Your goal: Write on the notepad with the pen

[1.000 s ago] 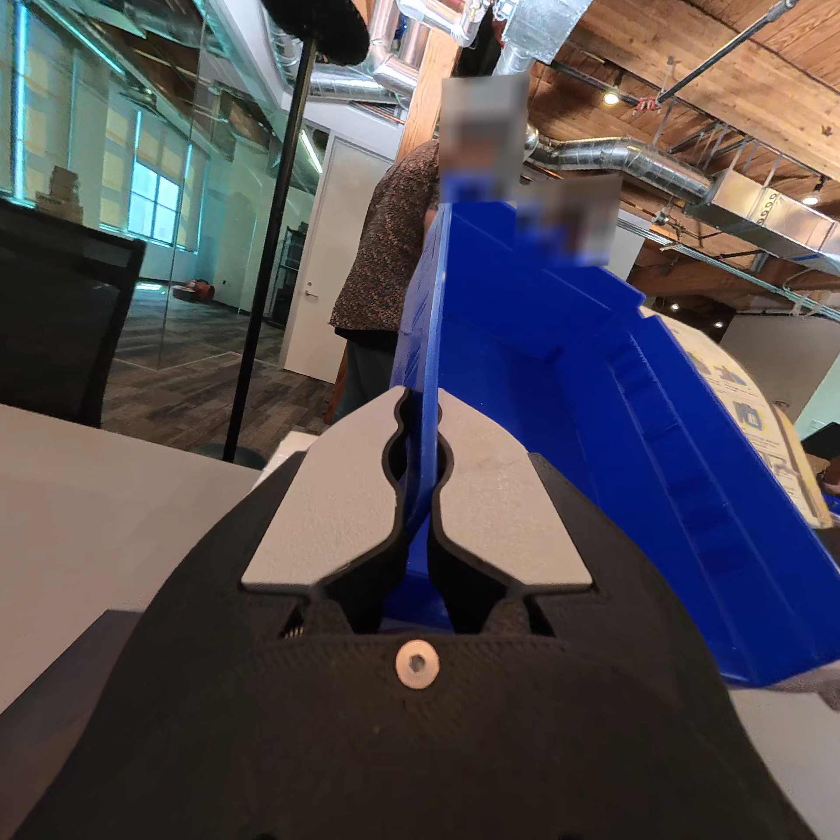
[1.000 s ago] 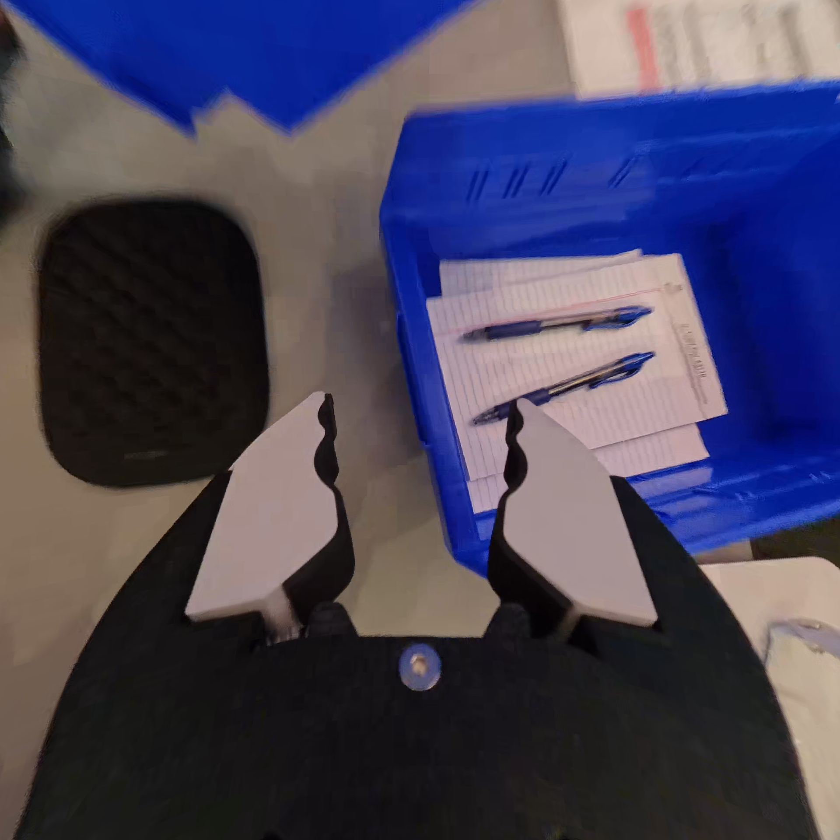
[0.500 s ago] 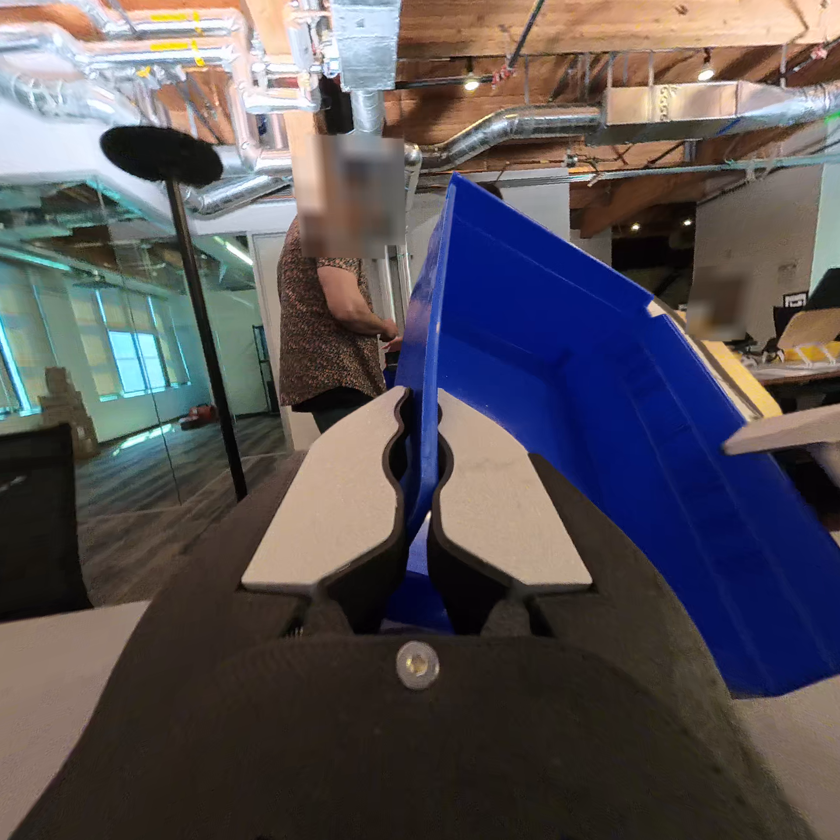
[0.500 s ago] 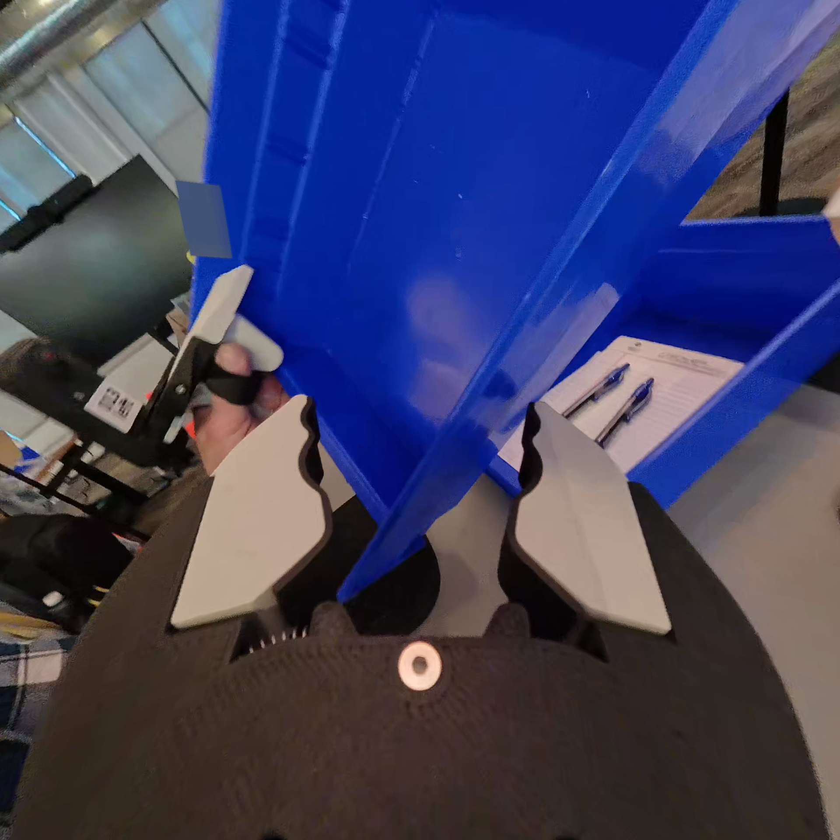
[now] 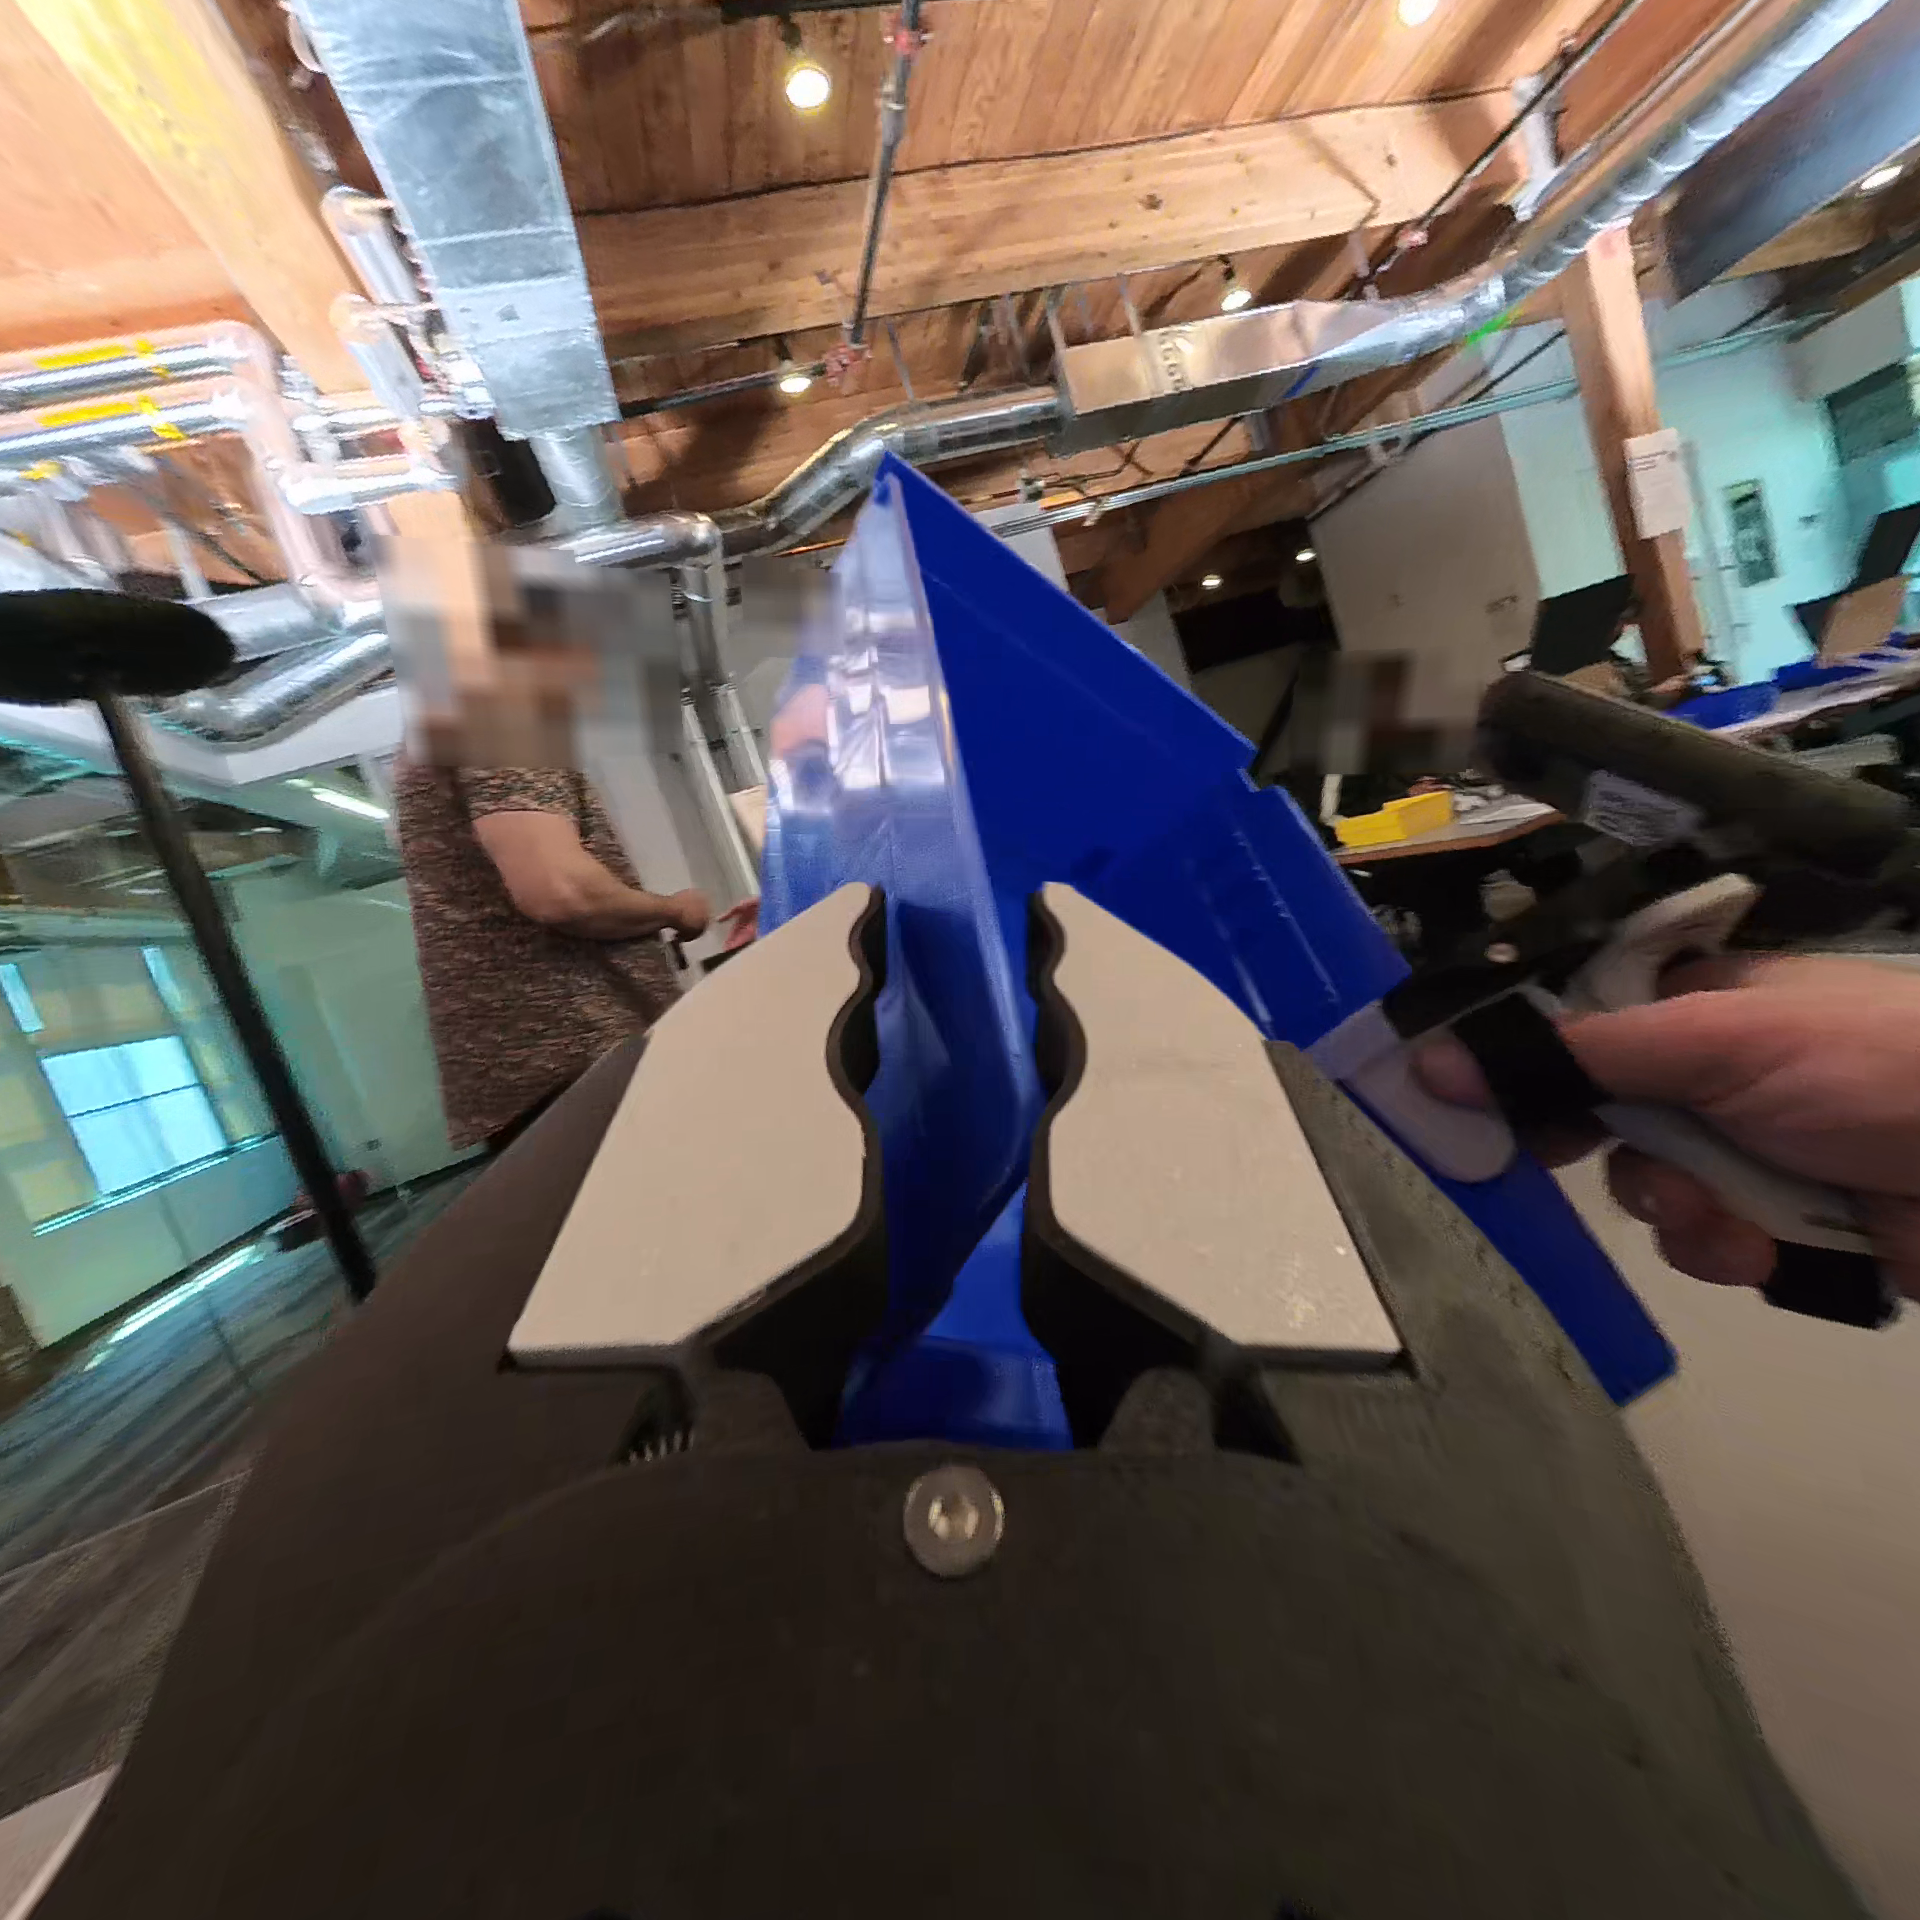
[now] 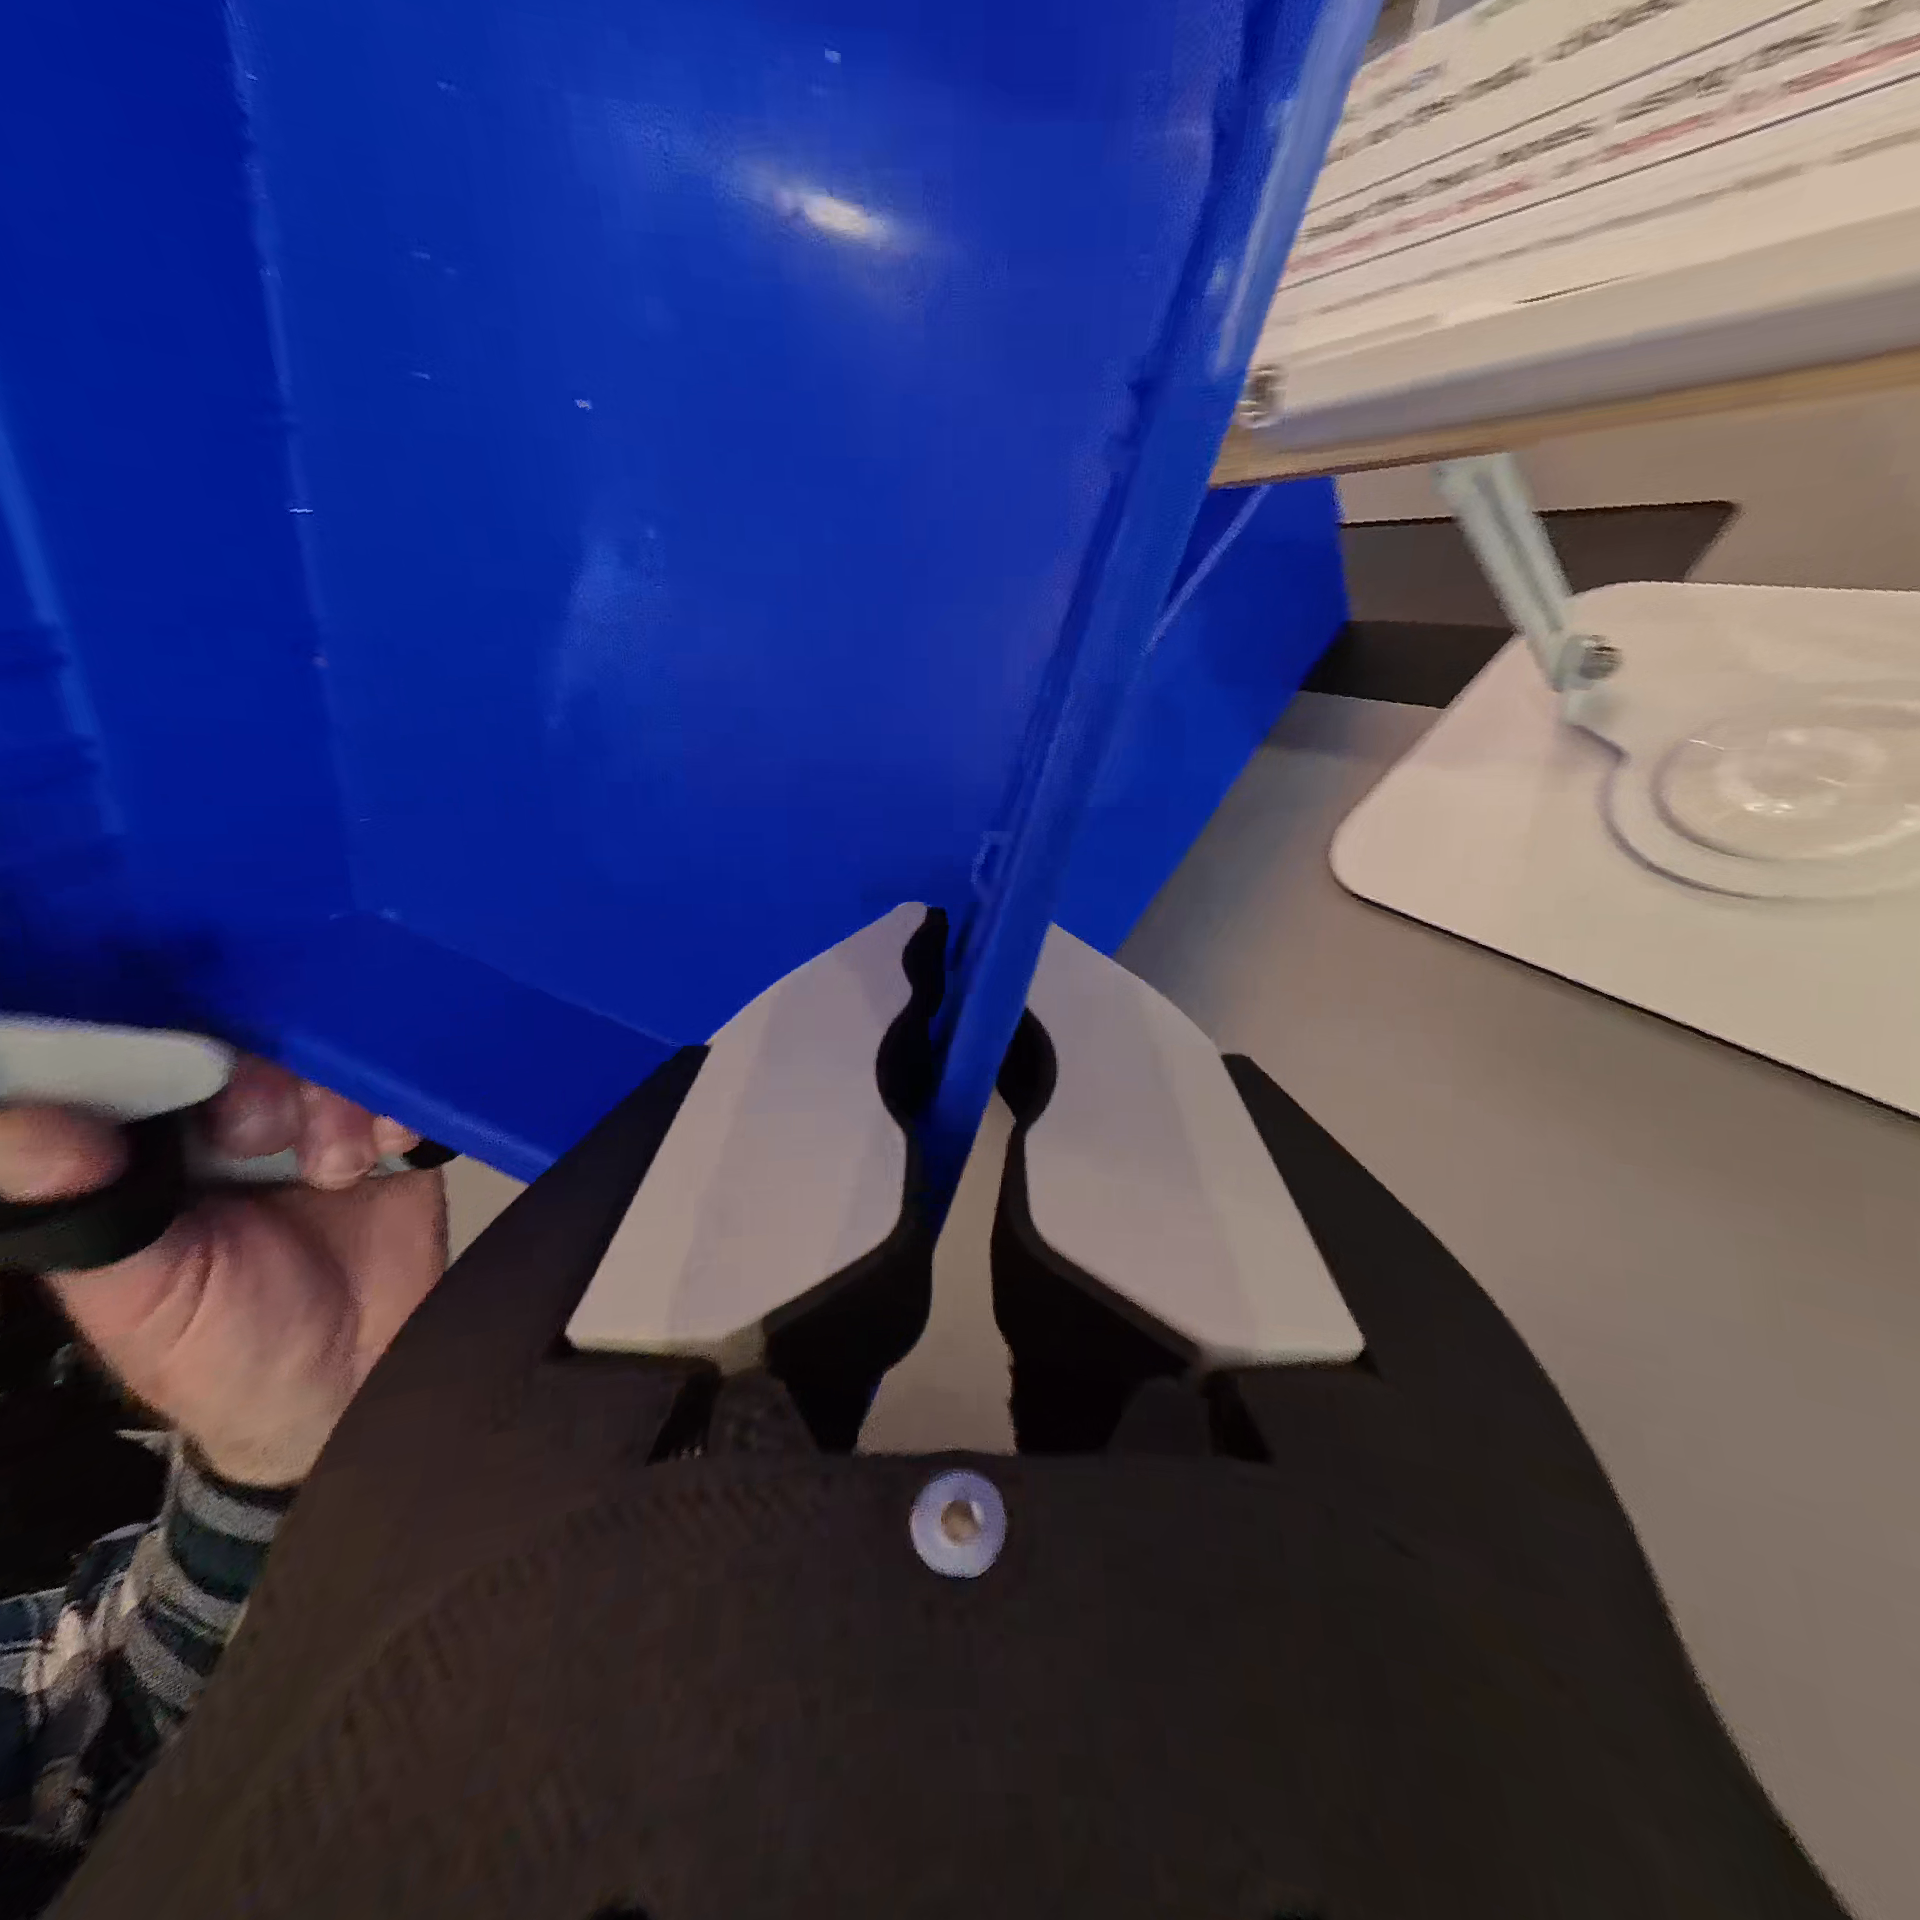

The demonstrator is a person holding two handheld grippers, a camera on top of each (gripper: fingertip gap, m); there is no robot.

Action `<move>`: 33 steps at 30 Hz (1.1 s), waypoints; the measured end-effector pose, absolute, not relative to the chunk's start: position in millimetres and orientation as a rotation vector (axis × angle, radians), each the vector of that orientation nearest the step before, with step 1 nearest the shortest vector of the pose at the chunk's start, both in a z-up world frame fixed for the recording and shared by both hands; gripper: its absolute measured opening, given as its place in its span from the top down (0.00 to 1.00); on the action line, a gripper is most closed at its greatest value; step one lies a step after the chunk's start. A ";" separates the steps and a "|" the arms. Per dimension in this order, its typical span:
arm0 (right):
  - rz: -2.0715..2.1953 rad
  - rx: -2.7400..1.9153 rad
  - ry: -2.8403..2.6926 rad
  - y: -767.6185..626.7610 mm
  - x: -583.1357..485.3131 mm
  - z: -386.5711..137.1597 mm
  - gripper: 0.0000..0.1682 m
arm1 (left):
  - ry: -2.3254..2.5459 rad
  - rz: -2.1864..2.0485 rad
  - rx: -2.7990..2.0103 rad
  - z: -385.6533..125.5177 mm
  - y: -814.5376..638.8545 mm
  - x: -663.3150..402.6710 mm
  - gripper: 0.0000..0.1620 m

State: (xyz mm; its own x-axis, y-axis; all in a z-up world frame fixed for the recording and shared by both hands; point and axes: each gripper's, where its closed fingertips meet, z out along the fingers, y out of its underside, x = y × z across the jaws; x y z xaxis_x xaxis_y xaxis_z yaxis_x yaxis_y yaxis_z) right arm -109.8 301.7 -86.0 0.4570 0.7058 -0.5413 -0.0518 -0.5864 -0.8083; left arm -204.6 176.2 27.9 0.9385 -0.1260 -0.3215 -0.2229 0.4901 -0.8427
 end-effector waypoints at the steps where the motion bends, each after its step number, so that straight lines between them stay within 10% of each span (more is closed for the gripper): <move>1: 1.193 -1.914 -0.543 303.8 -100.0 -85.7 0.97 | 0.389 0.022 -1.066 26.5 174.3 -190.1 0.80; 7: 1.064 -1.973 -0.549 303.7 -20.9 -78.1 0.97 | 0.455 -0.332 -1.145 12.3 159.7 -109.9 0.66; 22: 0.526 -2.264 -0.366 305.4 242.5 -87.1 0.98 | 0.569 -1.133 -1.349 -52.2 180.1 89.7 0.77; 33: 0.381 -2.521 -0.307 361.5 322.7 -142.8 0.97 | 0.515 -1.319 -1.573 -92.5 258.3 160.4 0.68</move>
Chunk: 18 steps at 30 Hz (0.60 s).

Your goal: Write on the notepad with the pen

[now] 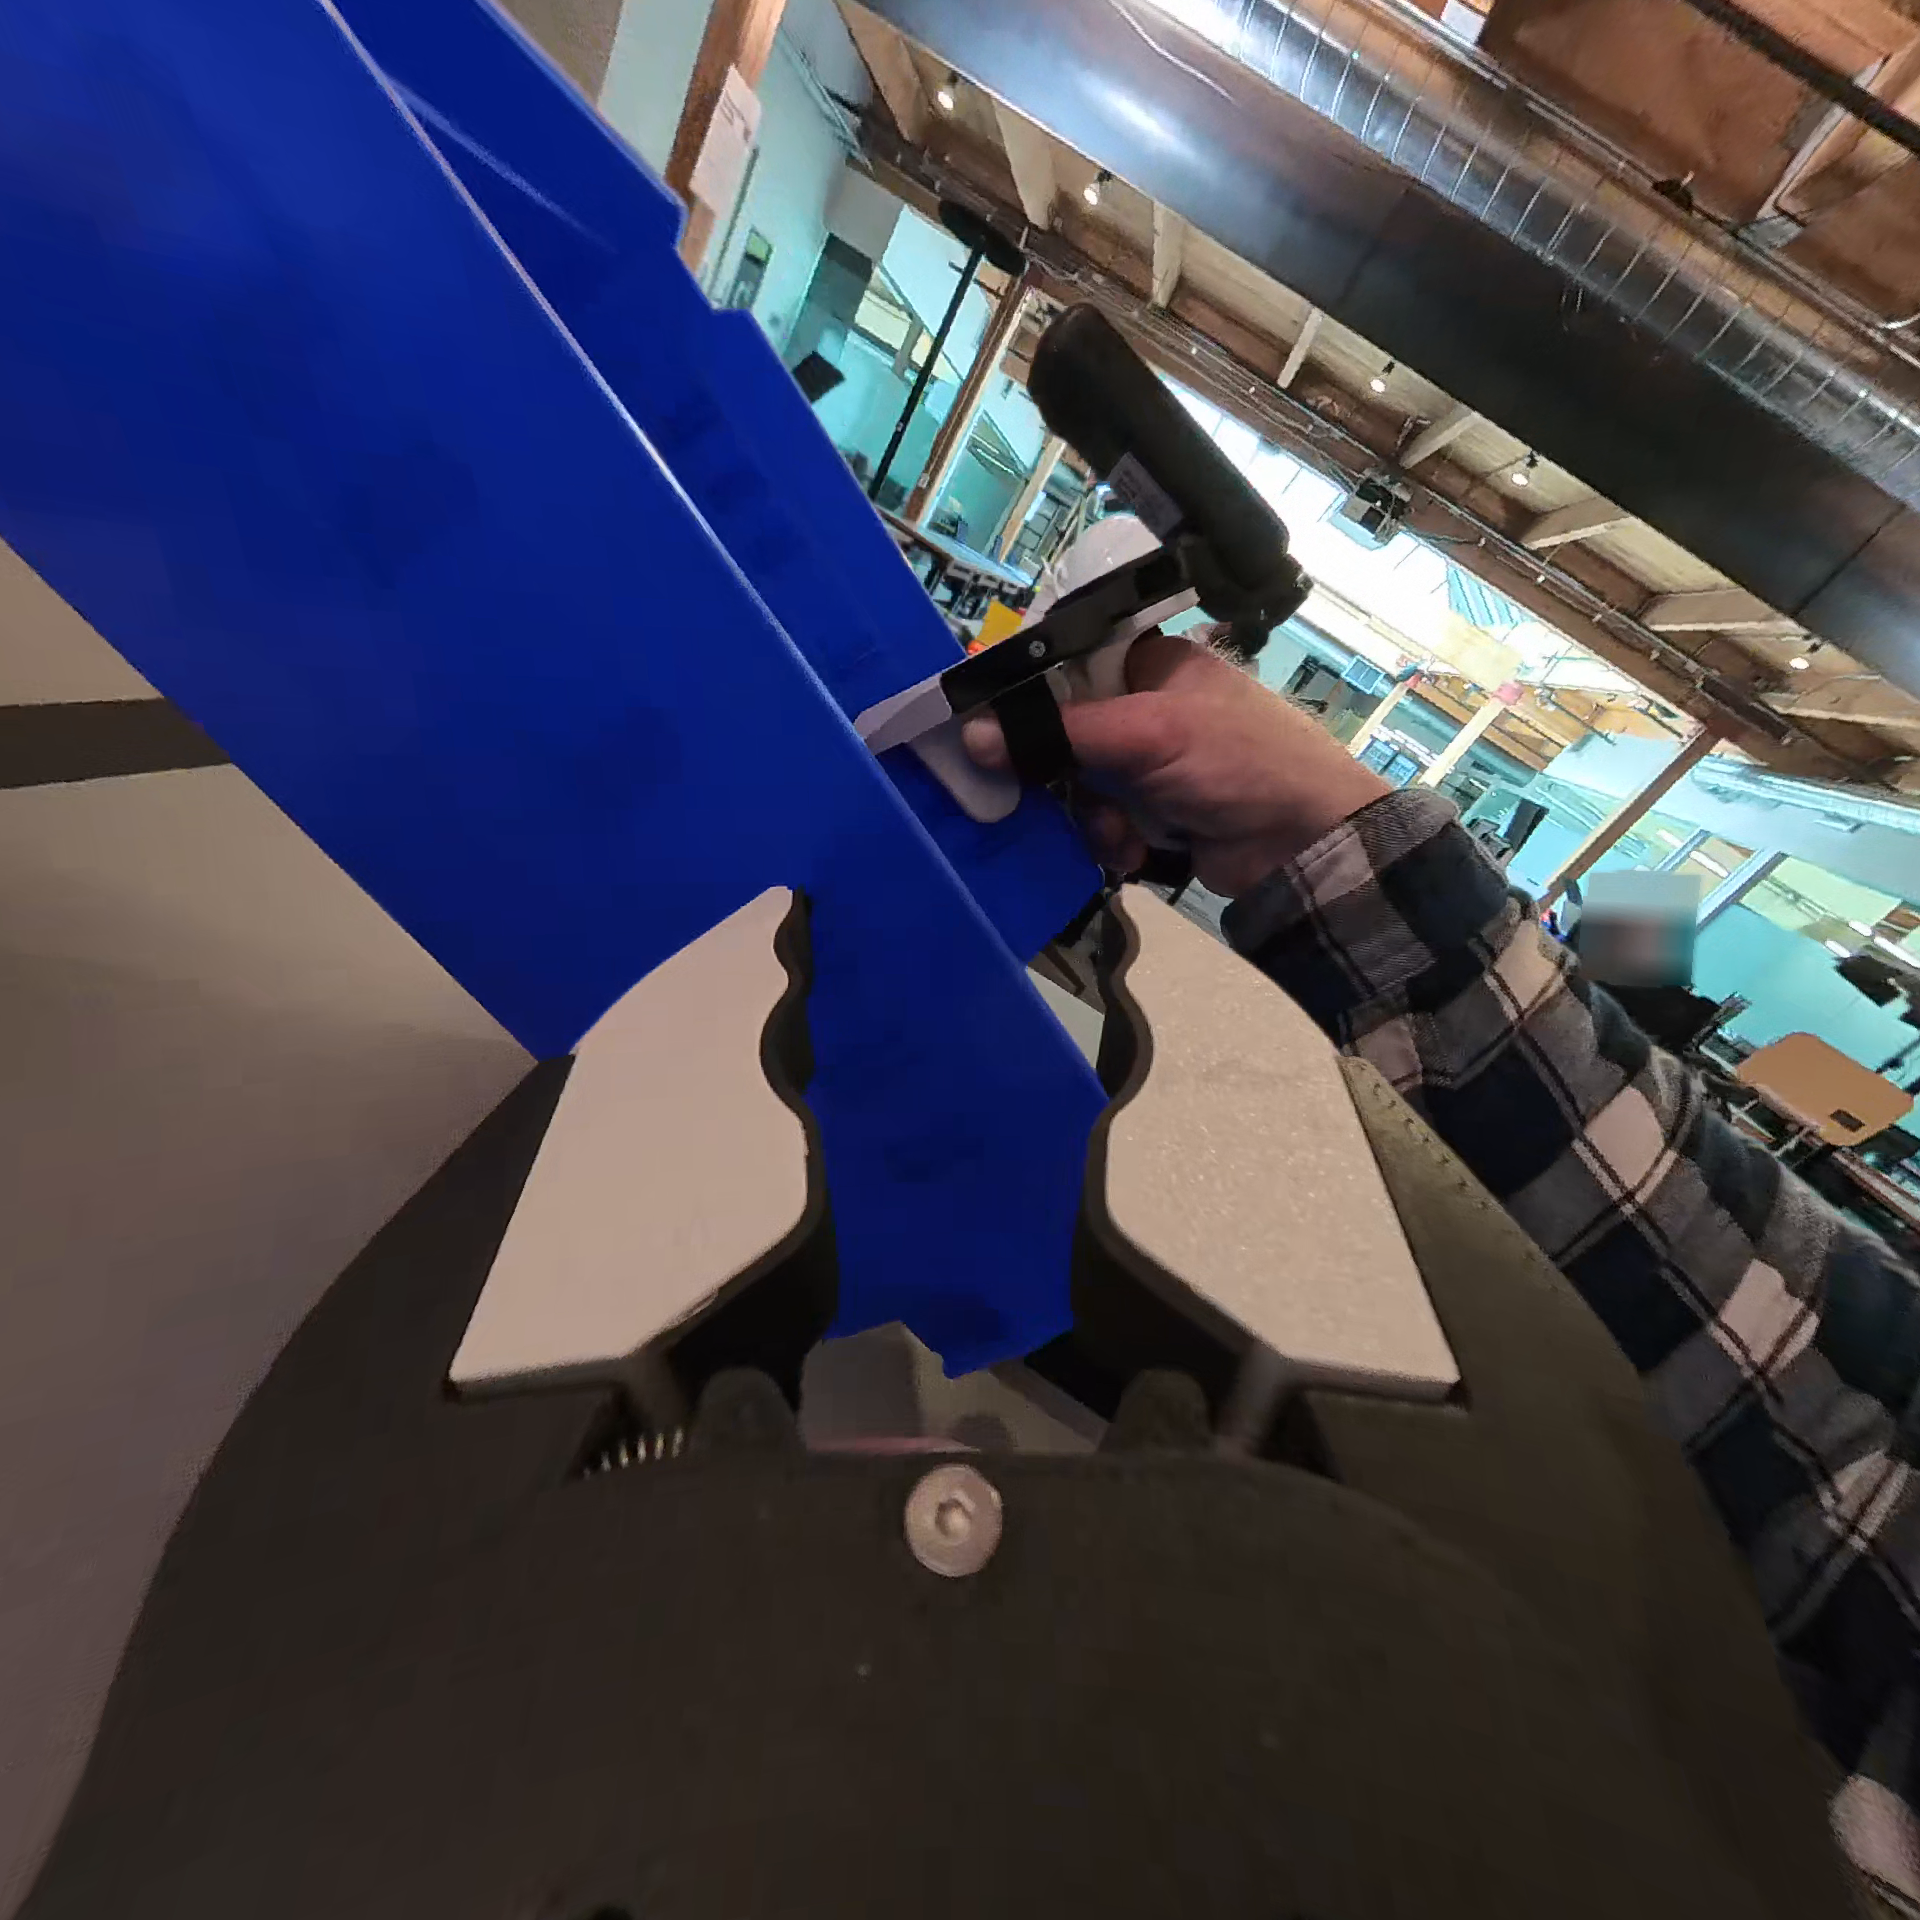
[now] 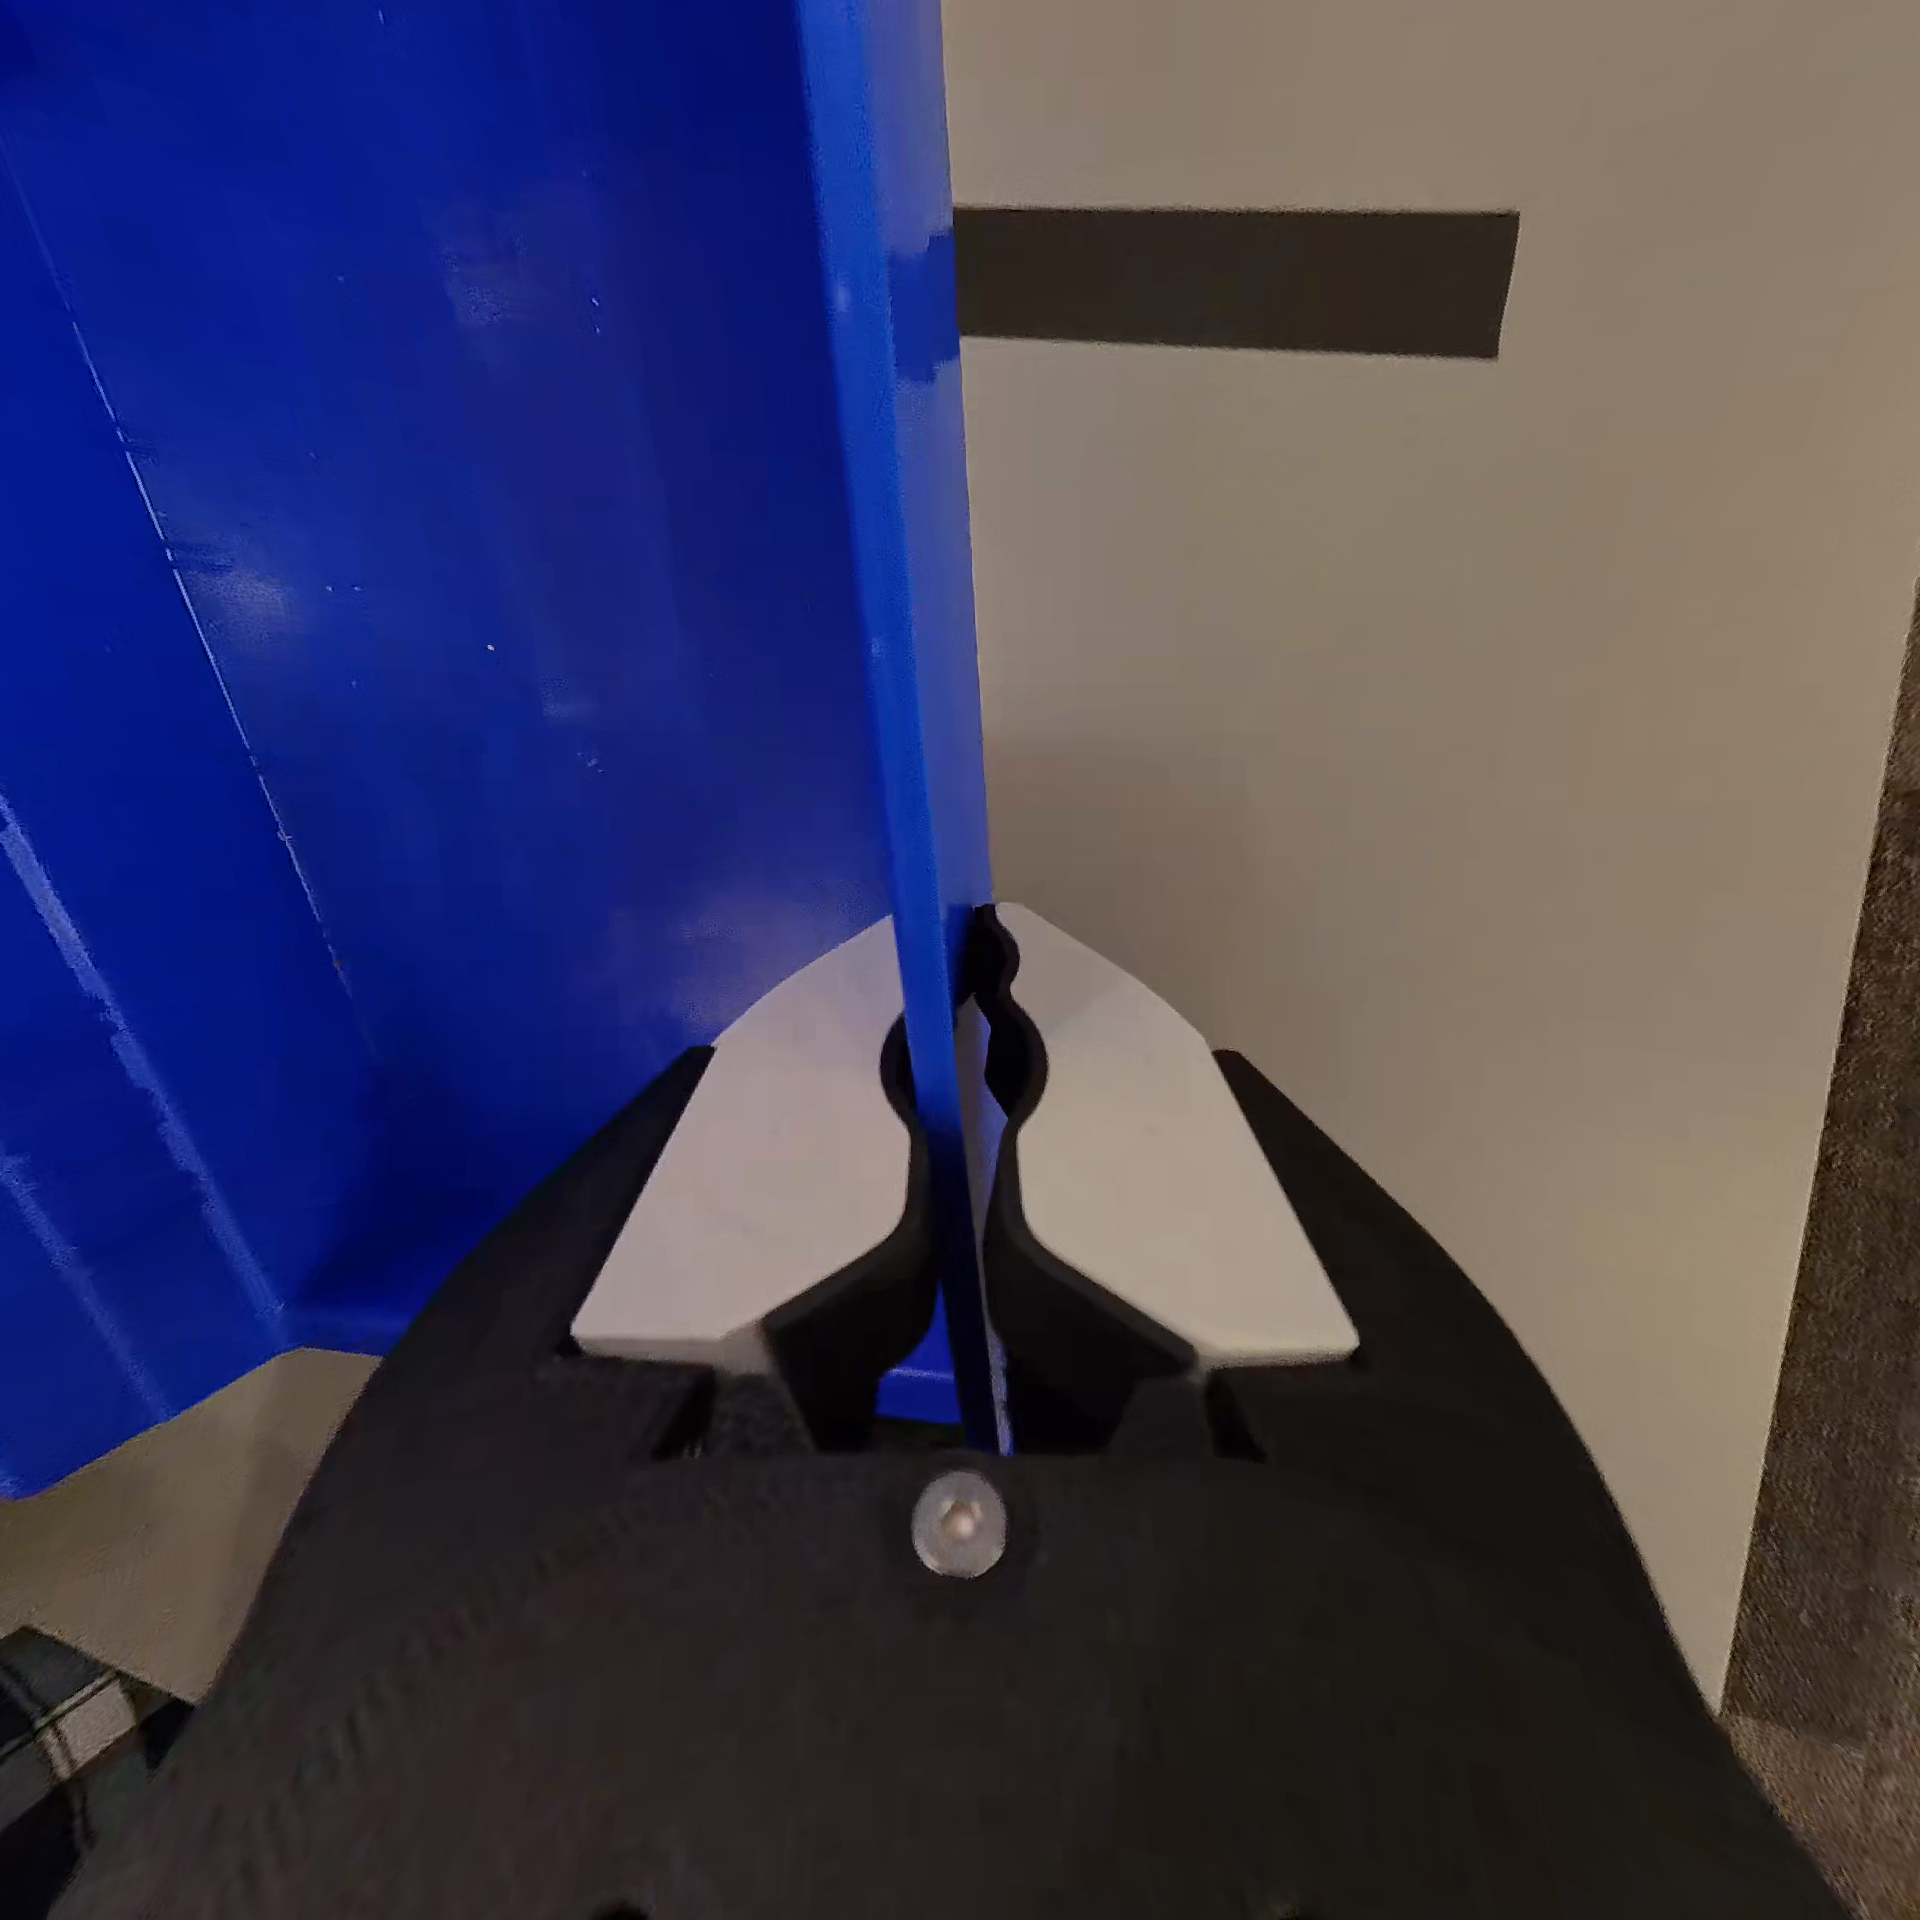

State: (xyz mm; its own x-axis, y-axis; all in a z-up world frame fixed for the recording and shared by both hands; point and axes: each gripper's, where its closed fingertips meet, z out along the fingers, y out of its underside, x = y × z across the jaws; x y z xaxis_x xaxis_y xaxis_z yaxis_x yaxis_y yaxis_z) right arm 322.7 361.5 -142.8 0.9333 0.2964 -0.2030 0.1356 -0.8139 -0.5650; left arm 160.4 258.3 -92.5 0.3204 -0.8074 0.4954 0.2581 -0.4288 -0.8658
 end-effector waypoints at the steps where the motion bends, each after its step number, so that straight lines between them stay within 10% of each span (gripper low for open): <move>1: 0.398 -2.549 -0.304 367.4 324.9 -150.0 0.98 | 0.507 -1.307 -1.580 -94.4 266.9 162.7 0.68; 18: 0.316 -2.825 -0.362 427.5 346.5 -219.5 0.97 | 0.402 -1.245 -1.767 -134.5 374.4 182.6 0.63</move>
